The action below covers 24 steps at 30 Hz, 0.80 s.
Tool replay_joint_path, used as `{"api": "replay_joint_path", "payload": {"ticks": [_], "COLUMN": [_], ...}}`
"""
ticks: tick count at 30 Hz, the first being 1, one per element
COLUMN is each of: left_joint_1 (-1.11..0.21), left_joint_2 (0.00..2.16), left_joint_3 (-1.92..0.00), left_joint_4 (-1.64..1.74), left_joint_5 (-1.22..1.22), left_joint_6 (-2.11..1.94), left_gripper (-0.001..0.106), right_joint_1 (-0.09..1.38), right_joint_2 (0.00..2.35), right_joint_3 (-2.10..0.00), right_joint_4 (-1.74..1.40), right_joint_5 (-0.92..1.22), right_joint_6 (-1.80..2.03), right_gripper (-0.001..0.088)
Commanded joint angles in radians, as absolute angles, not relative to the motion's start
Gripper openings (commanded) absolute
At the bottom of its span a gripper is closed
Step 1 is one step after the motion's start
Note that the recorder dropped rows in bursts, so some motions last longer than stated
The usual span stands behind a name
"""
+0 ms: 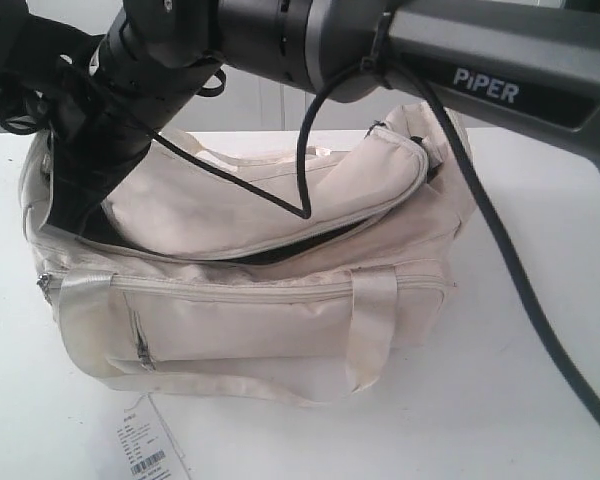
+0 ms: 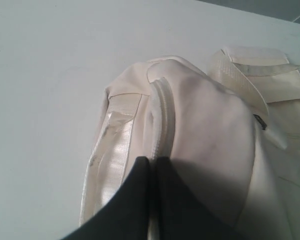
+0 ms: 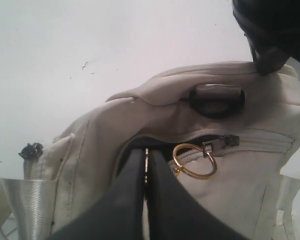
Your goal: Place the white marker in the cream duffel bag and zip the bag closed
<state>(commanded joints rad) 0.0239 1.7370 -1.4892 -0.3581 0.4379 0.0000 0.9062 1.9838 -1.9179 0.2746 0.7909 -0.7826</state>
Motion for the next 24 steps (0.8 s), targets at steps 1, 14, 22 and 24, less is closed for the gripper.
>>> {"api": "replay_joint_path", "payload": {"ticks": [1, 14, 22, 24], "left_joint_1": [0.026, 0.026, 0.026, 0.026], "left_joint_2": [1.737, 1.737, 1.737, 1.737], "left_joint_3": [-1.489, -1.489, -1.489, -1.489], "left_joint_4": [-0.358, -0.358, -0.358, -0.358], "left_joint_5": [0.440, 0.442, 0.440, 0.440], "left_joint_6": [0.000, 0.000, 0.000, 0.000], "left_gripper": [0.000, 0.000, 0.000, 0.000], "right_joint_1": [0.906, 0.906, 0.906, 0.906], "right_joint_2": [1.986, 1.986, 1.986, 1.986], "right_joint_3": [-1.918, -1.918, -1.918, -1.918], "right_joint_4": [0.275, 0.298, 0.339, 0.359], "right_joint_5": [0.789, 0.825, 0.847, 0.853], "right_joint_6": [-0.783, -0.774, -0.754, -0.754], "right_gripper": [0.0000, 0.0000, 0.0000, 0.0000]}}
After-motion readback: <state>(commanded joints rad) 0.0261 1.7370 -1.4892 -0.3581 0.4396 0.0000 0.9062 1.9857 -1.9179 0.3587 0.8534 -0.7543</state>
